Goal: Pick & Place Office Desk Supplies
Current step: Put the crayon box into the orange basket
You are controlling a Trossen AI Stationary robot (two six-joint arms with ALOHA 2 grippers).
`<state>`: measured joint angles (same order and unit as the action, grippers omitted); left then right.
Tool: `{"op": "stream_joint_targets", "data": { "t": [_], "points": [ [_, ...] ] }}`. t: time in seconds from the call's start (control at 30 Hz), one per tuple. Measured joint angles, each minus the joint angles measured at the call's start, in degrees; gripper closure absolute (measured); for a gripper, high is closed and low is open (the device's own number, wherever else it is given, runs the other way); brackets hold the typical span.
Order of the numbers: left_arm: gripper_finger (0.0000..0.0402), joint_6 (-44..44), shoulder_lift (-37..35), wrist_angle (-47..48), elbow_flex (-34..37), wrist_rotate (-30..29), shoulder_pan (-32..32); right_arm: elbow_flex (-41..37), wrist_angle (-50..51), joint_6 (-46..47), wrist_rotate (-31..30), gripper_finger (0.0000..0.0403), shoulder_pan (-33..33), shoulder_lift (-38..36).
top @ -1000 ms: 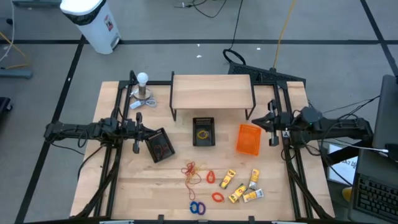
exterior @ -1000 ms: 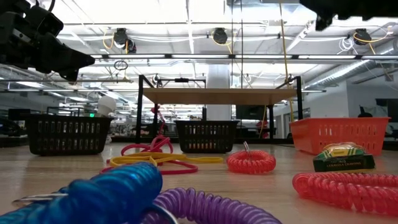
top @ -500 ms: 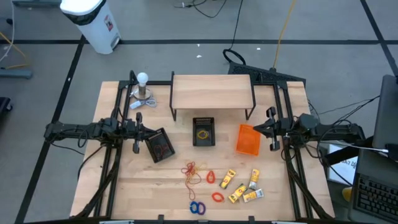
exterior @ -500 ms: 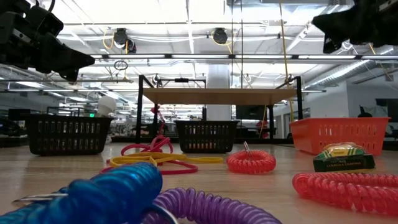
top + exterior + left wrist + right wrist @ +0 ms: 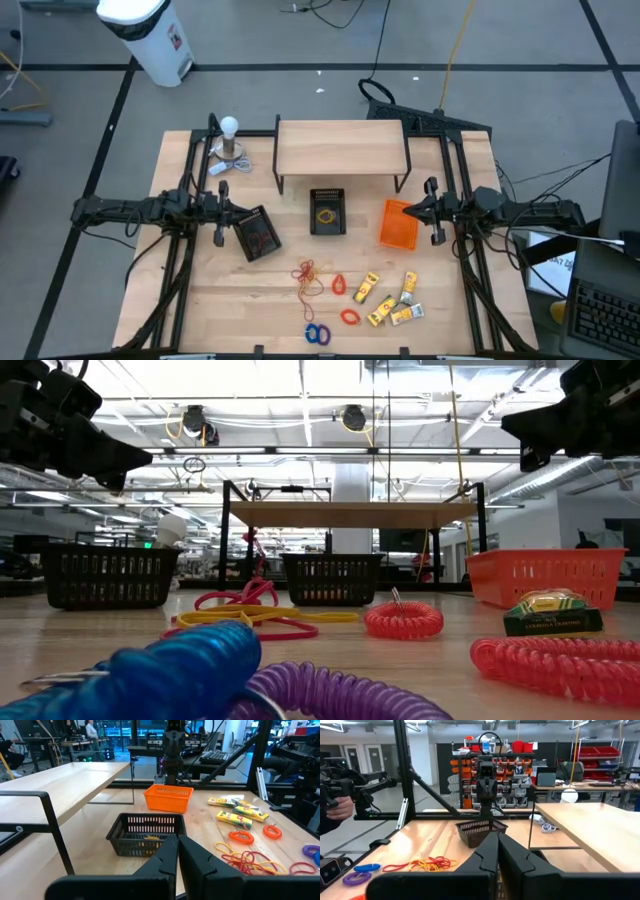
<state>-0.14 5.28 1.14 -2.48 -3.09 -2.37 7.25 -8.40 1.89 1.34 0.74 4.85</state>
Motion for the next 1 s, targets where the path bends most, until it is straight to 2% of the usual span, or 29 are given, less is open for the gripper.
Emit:
{"op": "stream_joint_targets", "data": {
  "t": [0.2,0.33,0.43,0.67,0.87,1.0],
  "points": [
    [0.0382,0.0,0.0,-1.4,0.0,0.0,0.0,0.0,-0.4,1.9,-0.4,0.0403,0.0,1.4],
    [0.0382,0.0,0.0,-1.3,0.0,0.0,0.0,0.4,-0.2,2.1,-4.2,0.0403,0.0,3.2],
    [0.0382,0.5,0.0,-1.3,0.0,-0.1,0.0,2.7,-0.2,2.2,-5.6,0.0403,0.1,7.2],
    [0.0382,-0.2,0.0,-1.3,0.0,-0.7,0.0,14.8,4.7,2.4,-5.7,0.0403,3.4,25.7],
    [0.0382,-1.3,0.0,-1.3,0.0,-2.0,0.0,29.7,21.2,2.5,-5.9,0.0402,9.2,42.5],
    [0.0382,-1.3,0.0,-0.9,0.0,-2.5,0.0,39.4,31.5,4.3,-8.5,0.0378,12.9,53.7]
  ]
}}
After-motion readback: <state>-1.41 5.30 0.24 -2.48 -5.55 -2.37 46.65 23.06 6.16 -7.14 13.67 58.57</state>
